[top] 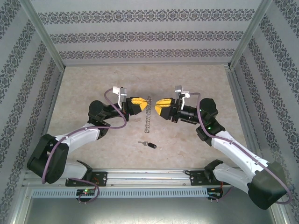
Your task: Put the keys on the keyring
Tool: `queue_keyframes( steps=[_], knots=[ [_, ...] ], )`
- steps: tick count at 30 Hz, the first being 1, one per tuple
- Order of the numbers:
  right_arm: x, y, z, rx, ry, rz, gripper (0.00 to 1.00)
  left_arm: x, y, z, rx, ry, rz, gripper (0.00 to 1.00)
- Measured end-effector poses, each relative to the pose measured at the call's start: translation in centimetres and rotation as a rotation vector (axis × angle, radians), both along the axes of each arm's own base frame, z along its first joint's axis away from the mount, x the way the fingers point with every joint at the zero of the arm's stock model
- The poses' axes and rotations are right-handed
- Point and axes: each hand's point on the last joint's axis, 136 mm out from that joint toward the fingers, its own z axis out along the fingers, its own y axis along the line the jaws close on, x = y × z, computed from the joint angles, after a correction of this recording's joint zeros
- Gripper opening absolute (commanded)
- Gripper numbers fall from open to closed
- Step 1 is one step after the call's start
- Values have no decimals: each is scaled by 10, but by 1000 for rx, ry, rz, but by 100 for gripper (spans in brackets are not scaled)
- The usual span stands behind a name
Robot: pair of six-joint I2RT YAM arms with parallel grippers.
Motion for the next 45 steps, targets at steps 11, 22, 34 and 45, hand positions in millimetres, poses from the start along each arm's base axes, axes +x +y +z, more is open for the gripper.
queue_keyframes(
  steps=[11,22,34,45],
  knots=[
    [3,11,-10,-18,23,24,31,-1,-2,2,-10,26,-28,0],
    [11,14,-11,-17,22,16,28,-1,-2,2,-12,27,-32,0],
    [17,17,-10,-15,20,8,25,-1,-2,4,-22,21,-30,0],
    [24,19,-11,-16,27,-2,31,1,-2,4,-24,21,-26,0]
  ],
)
